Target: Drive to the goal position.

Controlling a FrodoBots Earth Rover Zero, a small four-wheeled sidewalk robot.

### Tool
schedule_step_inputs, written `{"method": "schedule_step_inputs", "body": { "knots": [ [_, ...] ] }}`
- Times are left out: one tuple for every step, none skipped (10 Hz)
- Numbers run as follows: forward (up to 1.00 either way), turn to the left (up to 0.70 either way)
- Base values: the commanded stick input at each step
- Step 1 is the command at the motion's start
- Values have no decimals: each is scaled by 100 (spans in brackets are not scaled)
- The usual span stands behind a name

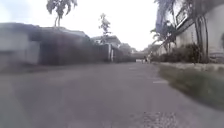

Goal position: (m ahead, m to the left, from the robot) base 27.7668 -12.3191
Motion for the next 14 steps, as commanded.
{"method": "schedule_step_inputs", "body": {
  "knots": [
    [100,0],
    [100,-6],
    [100,-40],
    [100,-40],
    [100,-40],
    [100,-40],
    [100,-40],
    [100,-40],
    [100,-40],
    [100,-40],
    [100,-40],
    [100,-40],
    [100,-24],
    [100,0]
  ]
}}
